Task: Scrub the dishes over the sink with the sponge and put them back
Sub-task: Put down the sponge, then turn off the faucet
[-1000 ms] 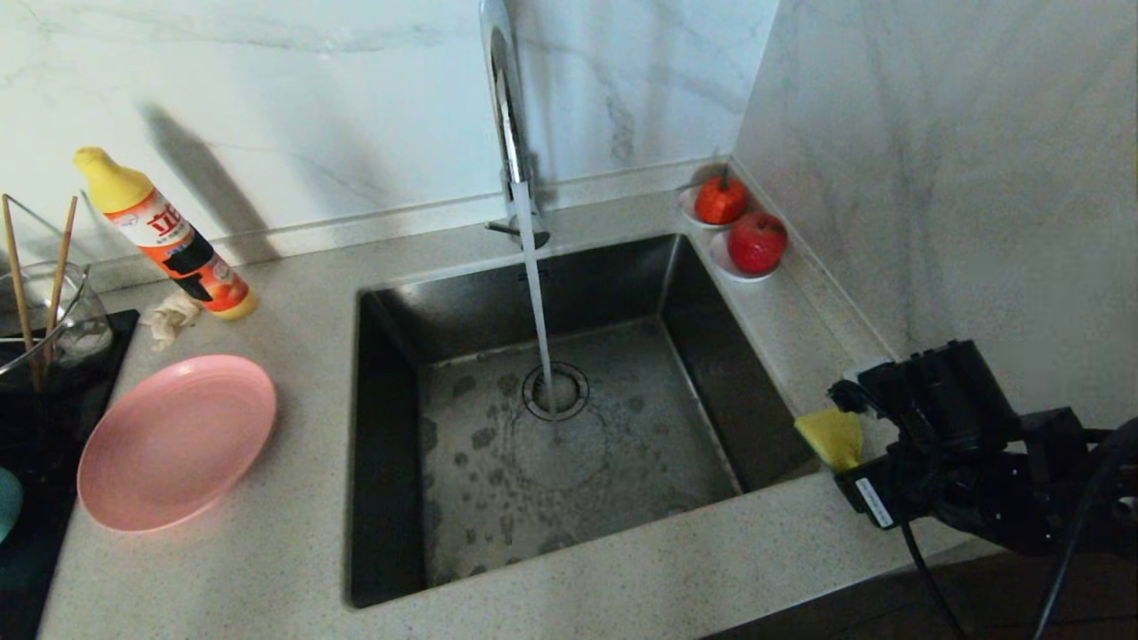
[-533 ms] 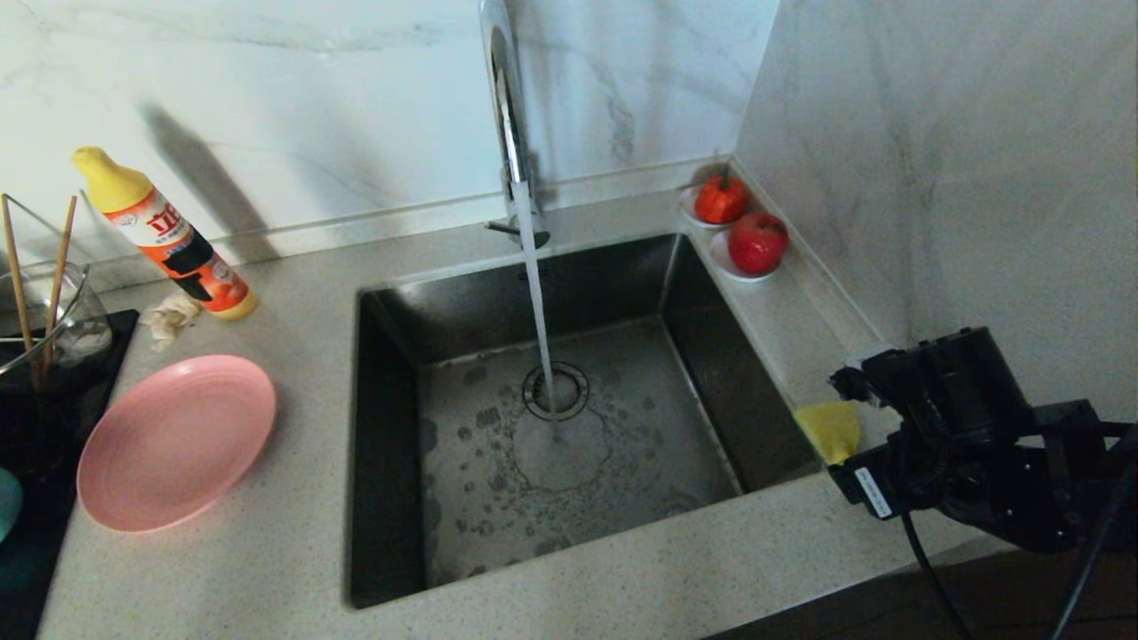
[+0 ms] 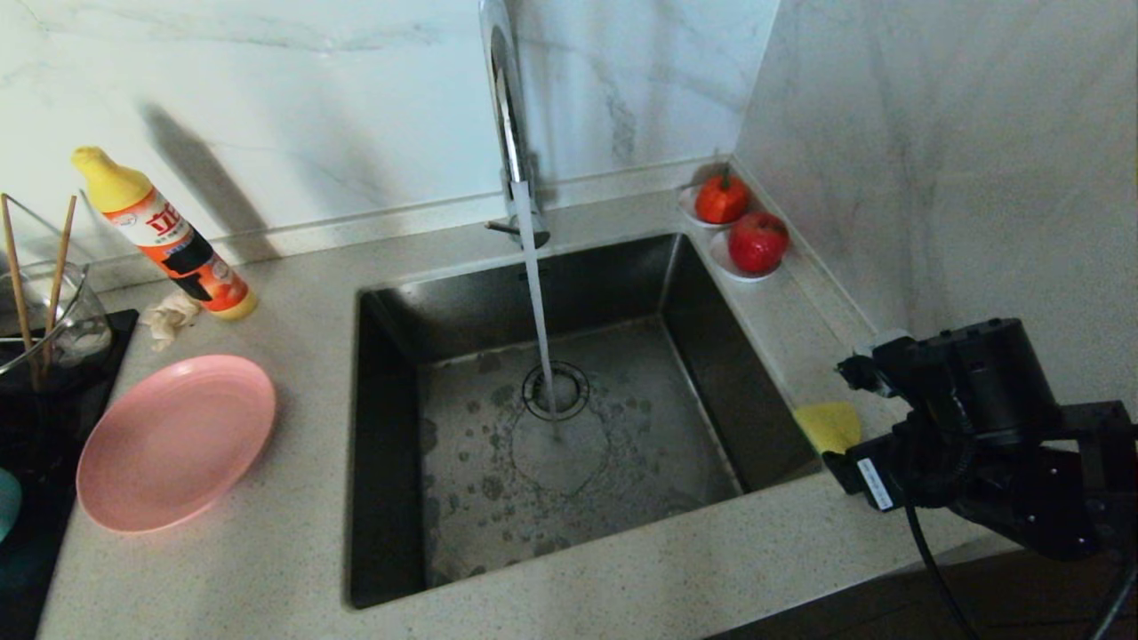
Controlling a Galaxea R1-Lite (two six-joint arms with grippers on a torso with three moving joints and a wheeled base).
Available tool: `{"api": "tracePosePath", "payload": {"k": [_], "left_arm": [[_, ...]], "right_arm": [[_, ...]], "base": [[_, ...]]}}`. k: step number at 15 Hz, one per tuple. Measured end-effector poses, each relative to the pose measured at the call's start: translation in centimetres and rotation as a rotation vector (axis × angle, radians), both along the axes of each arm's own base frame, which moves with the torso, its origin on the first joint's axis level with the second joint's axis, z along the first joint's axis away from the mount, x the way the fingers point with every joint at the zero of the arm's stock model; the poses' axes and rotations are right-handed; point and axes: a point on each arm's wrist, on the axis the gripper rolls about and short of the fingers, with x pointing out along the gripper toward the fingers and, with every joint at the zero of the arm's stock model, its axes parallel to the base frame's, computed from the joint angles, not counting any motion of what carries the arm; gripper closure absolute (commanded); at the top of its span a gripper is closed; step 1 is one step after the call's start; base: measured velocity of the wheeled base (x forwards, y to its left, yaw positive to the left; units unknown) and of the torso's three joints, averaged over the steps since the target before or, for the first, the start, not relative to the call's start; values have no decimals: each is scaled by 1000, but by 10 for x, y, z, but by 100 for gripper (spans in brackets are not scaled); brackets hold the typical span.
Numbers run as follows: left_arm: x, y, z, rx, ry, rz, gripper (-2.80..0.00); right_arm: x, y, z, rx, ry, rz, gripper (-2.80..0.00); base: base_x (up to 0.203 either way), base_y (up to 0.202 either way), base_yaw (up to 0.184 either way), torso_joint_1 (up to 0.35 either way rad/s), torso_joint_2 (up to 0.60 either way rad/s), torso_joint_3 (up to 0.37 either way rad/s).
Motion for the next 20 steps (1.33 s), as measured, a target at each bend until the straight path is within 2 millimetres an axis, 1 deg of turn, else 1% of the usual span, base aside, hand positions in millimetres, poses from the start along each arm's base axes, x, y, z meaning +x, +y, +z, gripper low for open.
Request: {"api": "tracePosePath", "payload": {"k": [3,6,8,10,12,14,18,20], "left_arm": [[0,0,0,0,0,0,0],[0,0,0,0,0,0,0],[0,0,0,0,0,0,0],[0,0,0,0,0,0,0],[0,0,0,0,0,0,0],[0,0,0,0,0,0,0],[0,0,0,0,0,0,0],[0,0,0,1,0,0,0]], "right_arm": [[-17,11,10,25,-43,79,0],[-35,17,25,79,-87,171,0],[-50,15,39,147,-116,267,0],[-67,8,53,214,-146,363,0],[-83,-3,65,258,-178,439,0],[-94,-20,72,277,-216,453,0],[-108,-61,83,311,-287,396,0],[-123,-81,84,321,-303,355,0]], "base": [[0,0,0,0,0,0],[0,0,0,0,0,0],[0,0,0,0,0,0],[0,0,0,0,0,0],[0,0,0,0,0,0],[0,0,0,0,0,0],[0,0,0,0,0,0],[0,0,0,0,0,0]]}}
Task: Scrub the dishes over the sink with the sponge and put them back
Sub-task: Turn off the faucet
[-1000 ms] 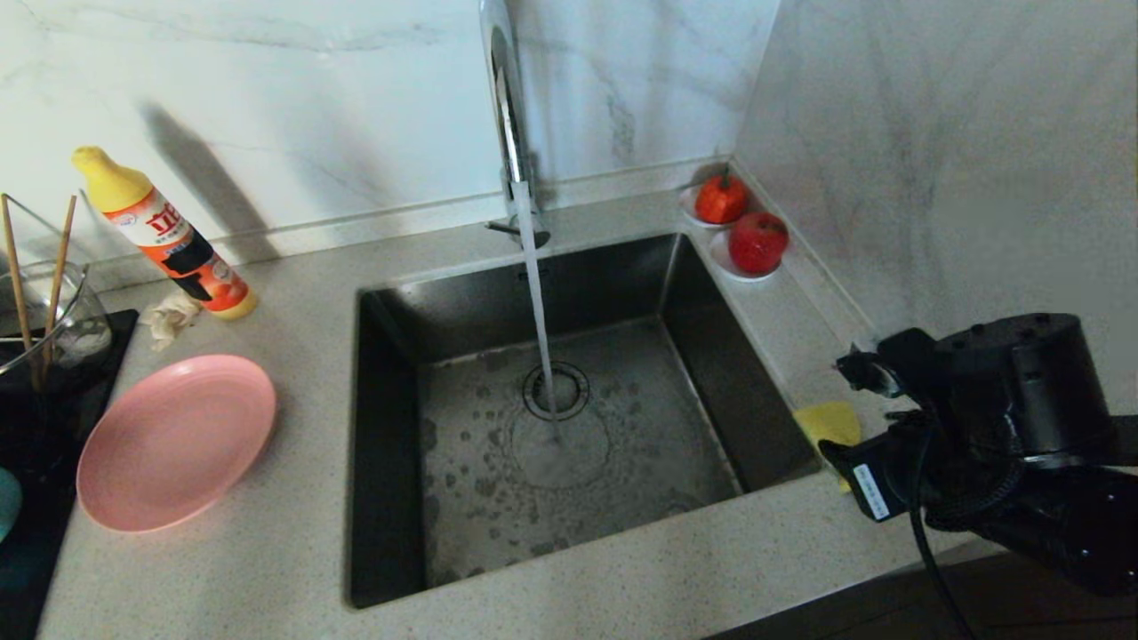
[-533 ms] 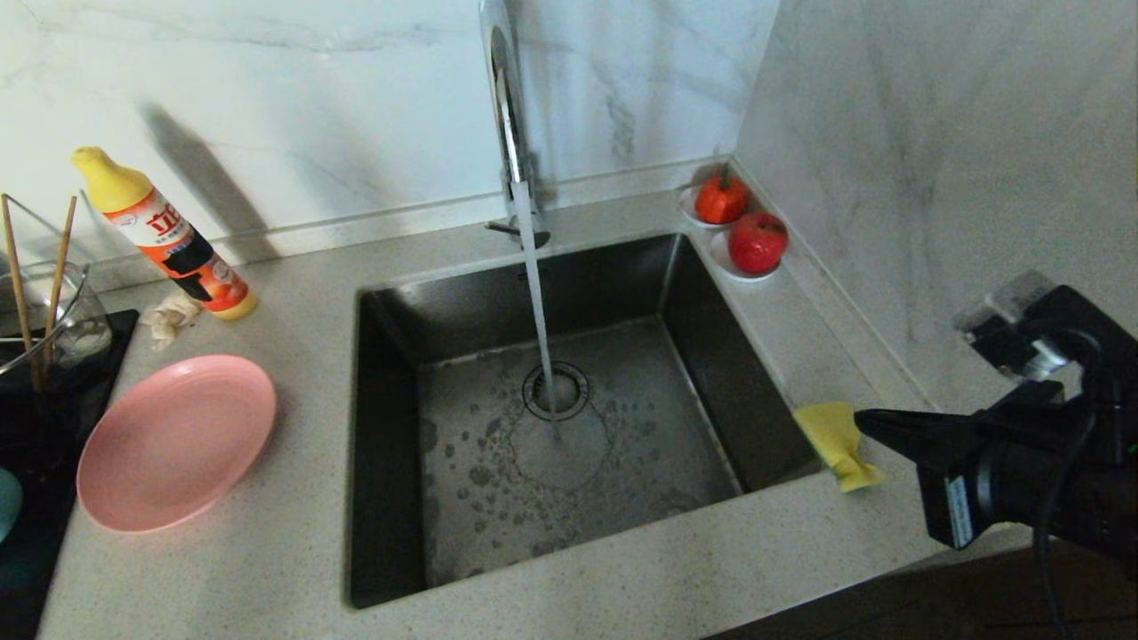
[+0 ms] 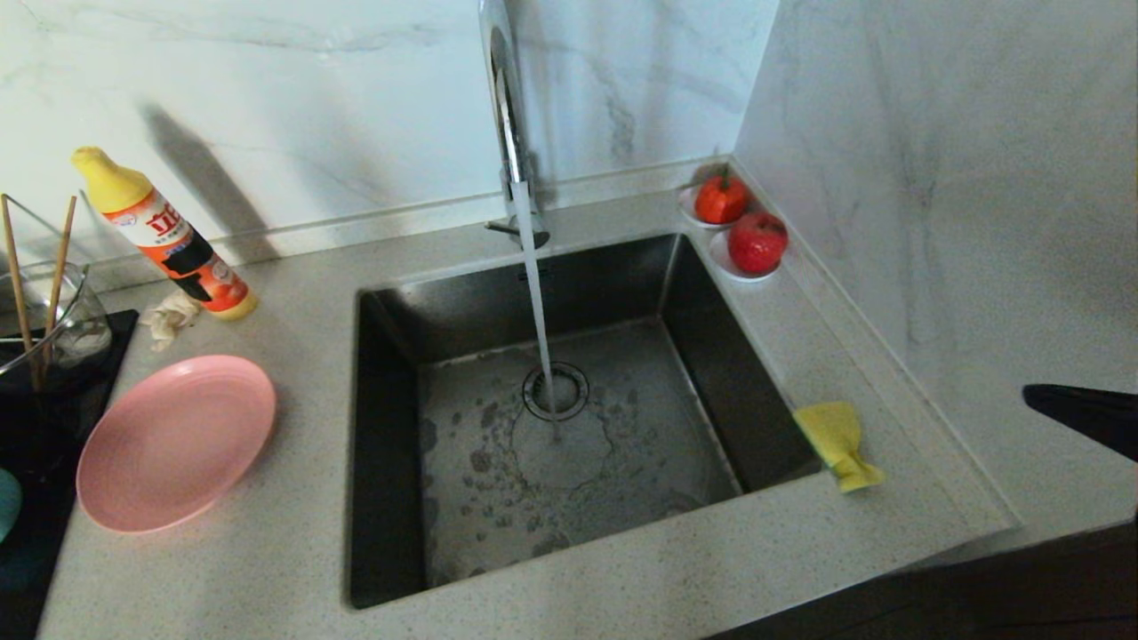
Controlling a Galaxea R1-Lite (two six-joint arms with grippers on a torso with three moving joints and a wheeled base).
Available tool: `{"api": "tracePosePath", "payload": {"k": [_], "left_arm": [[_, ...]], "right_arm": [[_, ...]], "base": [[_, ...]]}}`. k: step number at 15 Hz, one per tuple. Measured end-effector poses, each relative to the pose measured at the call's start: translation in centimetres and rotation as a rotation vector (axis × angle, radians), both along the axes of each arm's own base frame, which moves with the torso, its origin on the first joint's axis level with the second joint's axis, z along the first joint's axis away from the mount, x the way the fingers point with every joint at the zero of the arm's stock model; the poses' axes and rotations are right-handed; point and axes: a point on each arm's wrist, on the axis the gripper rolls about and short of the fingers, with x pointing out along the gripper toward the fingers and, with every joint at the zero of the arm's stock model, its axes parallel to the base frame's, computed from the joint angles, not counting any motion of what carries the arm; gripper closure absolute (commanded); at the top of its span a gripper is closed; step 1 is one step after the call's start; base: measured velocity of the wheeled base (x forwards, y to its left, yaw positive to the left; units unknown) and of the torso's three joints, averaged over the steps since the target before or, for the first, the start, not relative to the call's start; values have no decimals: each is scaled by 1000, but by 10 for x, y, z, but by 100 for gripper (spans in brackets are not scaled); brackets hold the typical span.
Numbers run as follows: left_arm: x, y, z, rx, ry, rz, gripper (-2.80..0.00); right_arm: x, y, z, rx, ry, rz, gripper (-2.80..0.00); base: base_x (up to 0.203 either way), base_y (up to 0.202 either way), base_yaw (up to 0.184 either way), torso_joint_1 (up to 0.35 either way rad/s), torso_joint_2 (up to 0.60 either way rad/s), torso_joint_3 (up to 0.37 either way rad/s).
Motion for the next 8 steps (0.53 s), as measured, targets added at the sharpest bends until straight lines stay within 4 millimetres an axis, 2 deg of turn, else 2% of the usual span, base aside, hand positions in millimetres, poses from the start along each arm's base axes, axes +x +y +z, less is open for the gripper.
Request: {"api": "tracePosePath", "payload": {"k": [3,8], "left_arm": [[0,0,0,-1,0,0,0],[0,0,0,-1,0,0,0]], "right_arm": [[-32,-16,-12,18,-1,-10,0],[-74,-25,-54,27,-23,-97,0]], "base": [[0,0,0,0,0,0],[0,0,0,0,0,0]]}}
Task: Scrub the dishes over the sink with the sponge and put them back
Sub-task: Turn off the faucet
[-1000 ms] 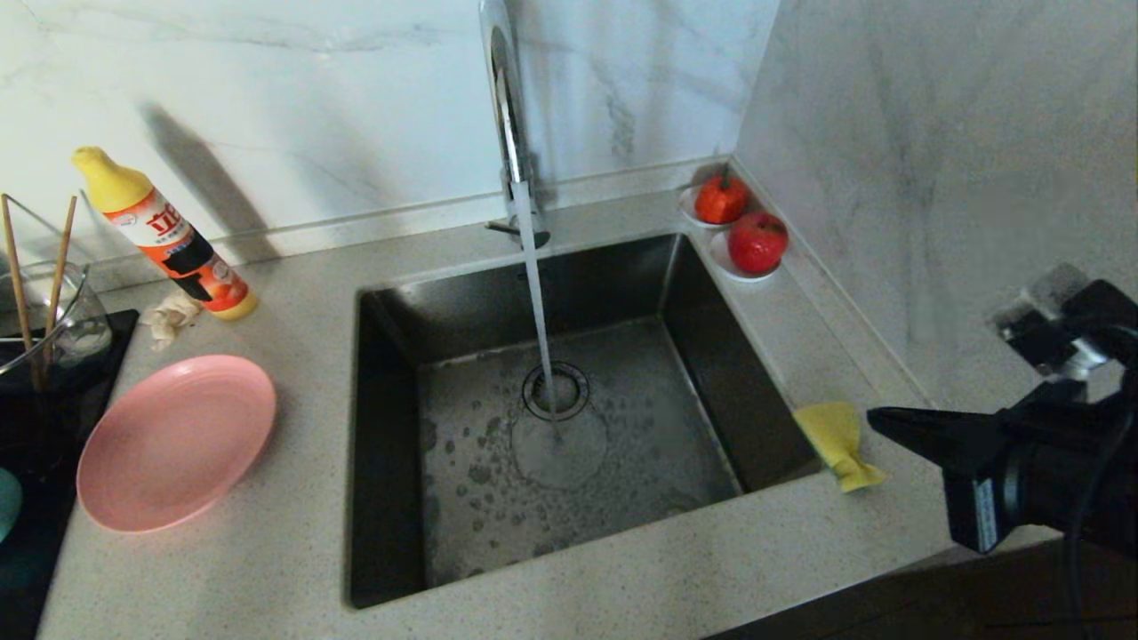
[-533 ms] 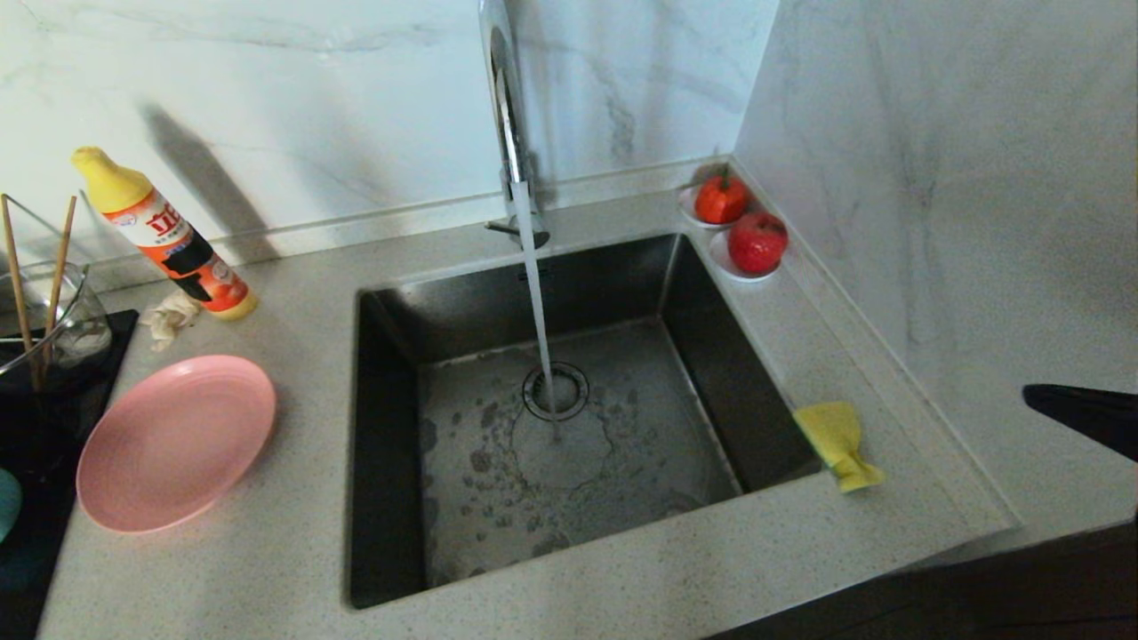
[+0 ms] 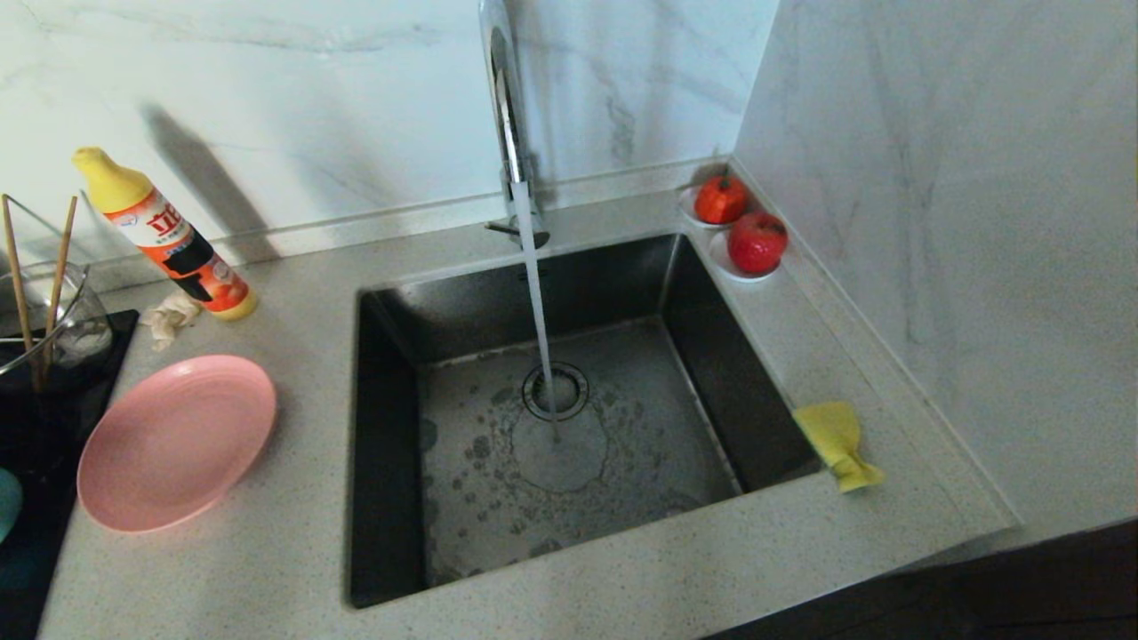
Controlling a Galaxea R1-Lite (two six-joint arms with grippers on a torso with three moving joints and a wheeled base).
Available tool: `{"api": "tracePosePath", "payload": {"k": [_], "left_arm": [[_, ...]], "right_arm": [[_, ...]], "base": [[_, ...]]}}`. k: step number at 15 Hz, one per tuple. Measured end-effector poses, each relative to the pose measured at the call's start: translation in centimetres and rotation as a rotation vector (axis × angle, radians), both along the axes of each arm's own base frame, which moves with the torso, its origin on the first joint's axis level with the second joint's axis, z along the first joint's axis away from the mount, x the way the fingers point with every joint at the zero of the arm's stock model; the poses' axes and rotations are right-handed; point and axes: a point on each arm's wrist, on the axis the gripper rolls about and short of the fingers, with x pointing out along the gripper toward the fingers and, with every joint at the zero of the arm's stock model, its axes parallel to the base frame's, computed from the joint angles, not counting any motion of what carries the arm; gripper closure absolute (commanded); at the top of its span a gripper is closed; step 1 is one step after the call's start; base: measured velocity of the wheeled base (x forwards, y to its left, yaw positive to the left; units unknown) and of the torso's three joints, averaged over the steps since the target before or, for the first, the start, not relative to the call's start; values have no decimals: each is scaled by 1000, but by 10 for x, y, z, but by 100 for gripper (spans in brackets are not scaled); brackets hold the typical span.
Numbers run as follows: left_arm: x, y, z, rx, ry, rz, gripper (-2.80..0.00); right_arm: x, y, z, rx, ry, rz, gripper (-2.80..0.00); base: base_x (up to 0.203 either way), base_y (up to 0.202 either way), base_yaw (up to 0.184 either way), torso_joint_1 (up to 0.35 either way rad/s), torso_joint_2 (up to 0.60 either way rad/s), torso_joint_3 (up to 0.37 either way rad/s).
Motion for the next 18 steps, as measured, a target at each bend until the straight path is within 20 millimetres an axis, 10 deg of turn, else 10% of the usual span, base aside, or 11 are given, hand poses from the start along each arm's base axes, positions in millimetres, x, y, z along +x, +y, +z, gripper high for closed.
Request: {"api": "tracePosePath", "payload": {"k": [10,18], "left_arm": [[0,0,0,0,0,0,0],[0,0,0,0,0,0,0]], "right_arm": [[-37,-5,-118,-24,59,-211,0],[-55,-5,-131,3,-140,-221,0]], "base": [[0,0,0,0,0,0],[0,0,0,0,0,0]]}}
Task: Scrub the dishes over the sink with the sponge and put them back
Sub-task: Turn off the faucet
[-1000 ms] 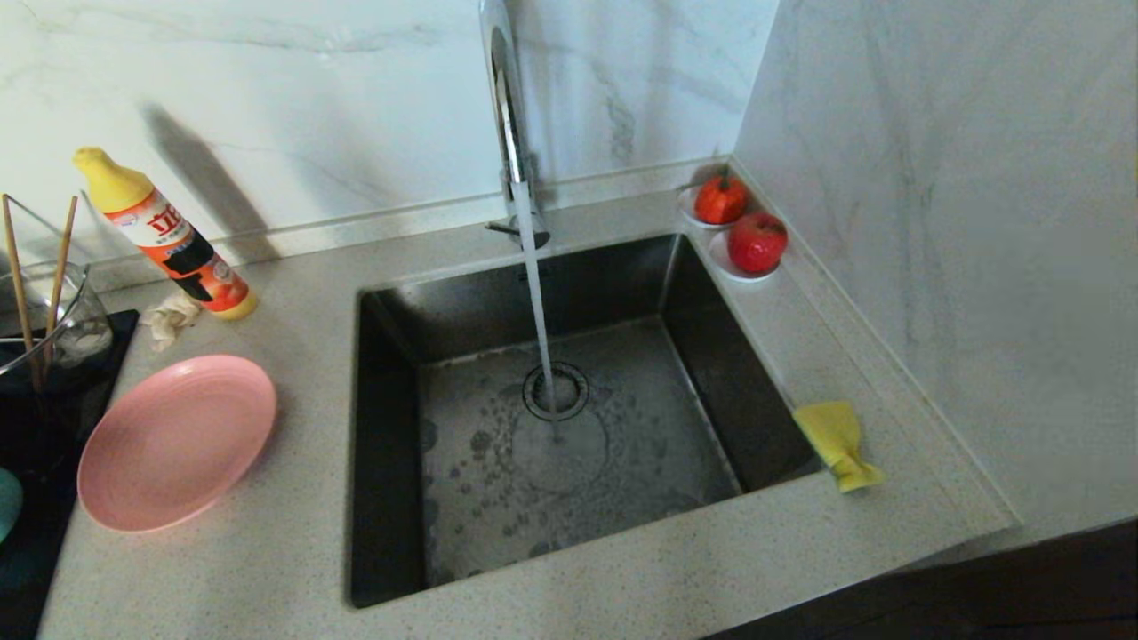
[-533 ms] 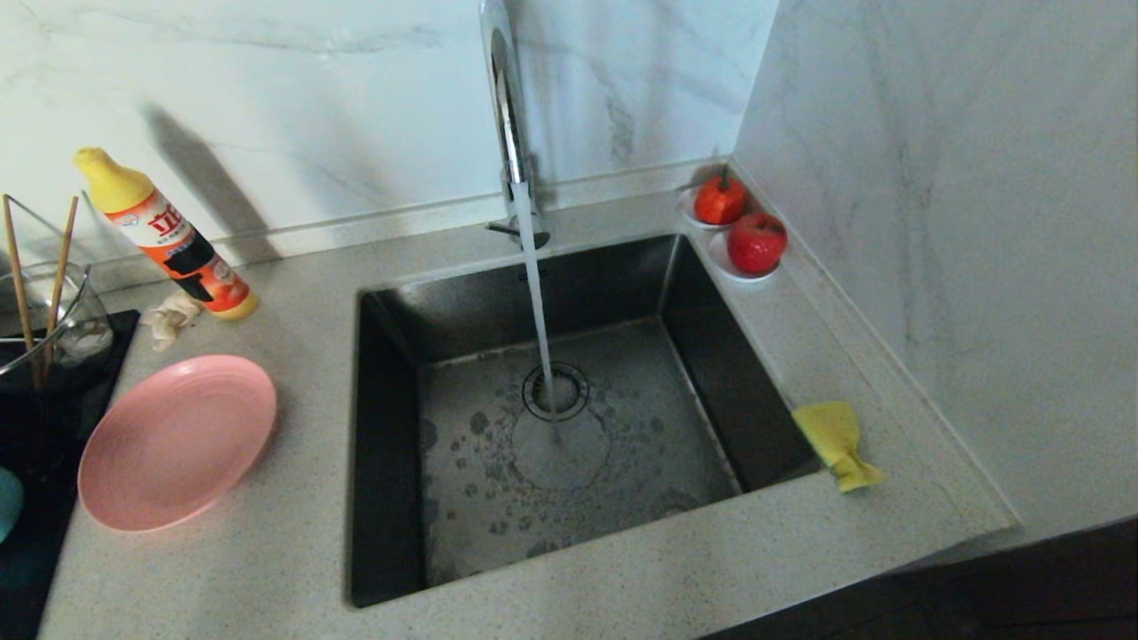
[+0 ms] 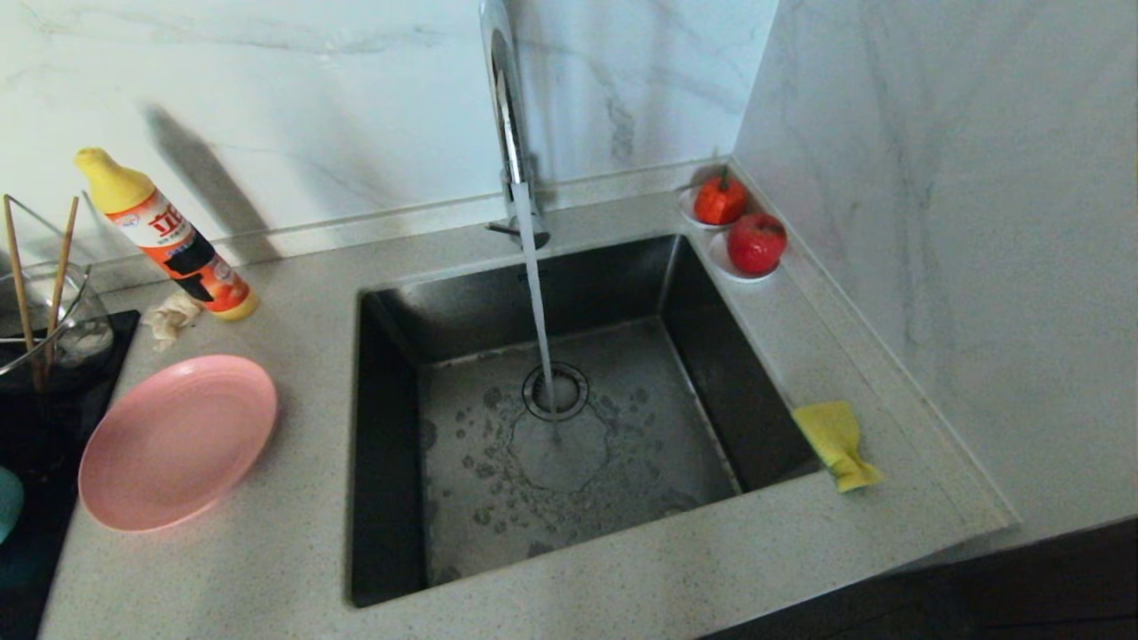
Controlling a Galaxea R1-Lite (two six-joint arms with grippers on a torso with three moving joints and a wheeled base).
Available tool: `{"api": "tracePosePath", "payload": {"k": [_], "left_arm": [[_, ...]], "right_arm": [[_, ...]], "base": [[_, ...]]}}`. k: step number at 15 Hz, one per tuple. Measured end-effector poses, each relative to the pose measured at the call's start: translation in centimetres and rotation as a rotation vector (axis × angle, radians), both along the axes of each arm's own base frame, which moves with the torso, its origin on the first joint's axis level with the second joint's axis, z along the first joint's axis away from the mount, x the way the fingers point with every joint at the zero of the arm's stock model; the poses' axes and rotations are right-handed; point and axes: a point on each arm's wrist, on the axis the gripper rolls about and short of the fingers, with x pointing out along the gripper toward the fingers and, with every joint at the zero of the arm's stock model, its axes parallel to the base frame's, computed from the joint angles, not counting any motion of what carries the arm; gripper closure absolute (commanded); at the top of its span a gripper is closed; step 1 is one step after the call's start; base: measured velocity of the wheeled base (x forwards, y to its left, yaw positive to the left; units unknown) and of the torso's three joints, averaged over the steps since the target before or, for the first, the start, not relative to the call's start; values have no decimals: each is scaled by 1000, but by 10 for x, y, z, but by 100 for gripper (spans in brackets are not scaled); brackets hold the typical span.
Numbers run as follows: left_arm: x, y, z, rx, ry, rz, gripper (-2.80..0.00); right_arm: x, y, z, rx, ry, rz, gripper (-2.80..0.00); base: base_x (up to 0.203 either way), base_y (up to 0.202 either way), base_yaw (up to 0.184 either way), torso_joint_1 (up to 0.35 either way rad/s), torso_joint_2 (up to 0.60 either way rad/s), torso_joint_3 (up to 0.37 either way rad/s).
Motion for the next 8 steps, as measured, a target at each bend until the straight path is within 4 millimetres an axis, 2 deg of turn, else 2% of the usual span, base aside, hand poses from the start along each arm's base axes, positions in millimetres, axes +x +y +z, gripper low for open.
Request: {"api": "tracePosePath", "payload": {"k": [8], "left_arm": [[0,0,0,0,0,0,0]], "right_arm": [[-2,0,-1,34,-23,-3,0]], "base": [[0,0,0,0,0,0]]}}
